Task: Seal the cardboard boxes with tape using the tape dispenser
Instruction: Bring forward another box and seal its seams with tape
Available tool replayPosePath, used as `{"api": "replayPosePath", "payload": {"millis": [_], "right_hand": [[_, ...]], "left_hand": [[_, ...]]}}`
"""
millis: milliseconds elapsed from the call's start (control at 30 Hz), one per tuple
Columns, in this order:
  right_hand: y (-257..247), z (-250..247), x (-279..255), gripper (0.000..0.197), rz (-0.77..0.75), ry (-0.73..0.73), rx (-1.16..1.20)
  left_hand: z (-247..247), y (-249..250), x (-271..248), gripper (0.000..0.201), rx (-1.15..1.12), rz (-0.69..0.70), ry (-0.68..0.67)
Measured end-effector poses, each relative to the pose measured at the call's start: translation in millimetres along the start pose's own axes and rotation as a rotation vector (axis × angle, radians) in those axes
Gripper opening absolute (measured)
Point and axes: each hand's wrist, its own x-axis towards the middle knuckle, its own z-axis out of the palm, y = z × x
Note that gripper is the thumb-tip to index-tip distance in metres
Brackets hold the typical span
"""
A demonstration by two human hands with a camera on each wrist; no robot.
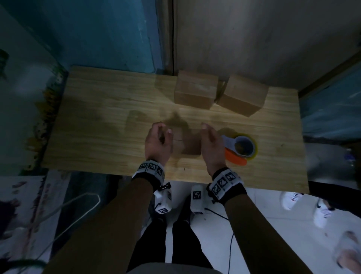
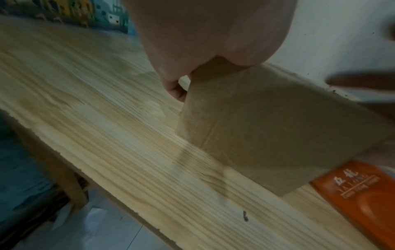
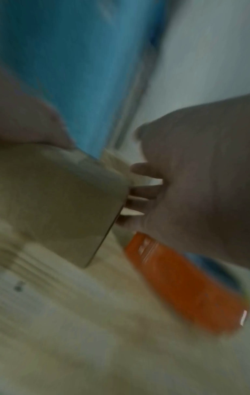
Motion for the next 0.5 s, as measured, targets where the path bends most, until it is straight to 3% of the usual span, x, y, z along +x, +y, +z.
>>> {"api": "replayPosePath", "payload": {"millis": [67,133,267,333,433,500], "right_hand": [[1,3,-3,0.025,-0.245,-0.080,-0.254],[11,6,-8,0.025,-0.356,-0.090,-0.371],[16,1,-15,0.029,-0.314,-0.067,-0.340],[14,-18,-15,0.021,-0.389,0.042,-0.406],[18,-64,-13,0.026,-0.469,0.270,-0.841],[25,-87,-13,0.043,-0.341,0.277,-1.020]], "left_hand": [[-1,2,-2,0.017,0.035,-0.012,0.016],[-5,3,-5,0.024,0.013,-0.067,-0.008],[-11,3,-10,0.041,-0.097,-0.141,-0.099],[-10,5,-9,0.046,-0.099,-0.182,-0.118],[-7,5,-7,0.041,-0.099,-0.197,-0.103],[-4,3,-8,0.038,-0.107,-0.202,-0.105]]}}
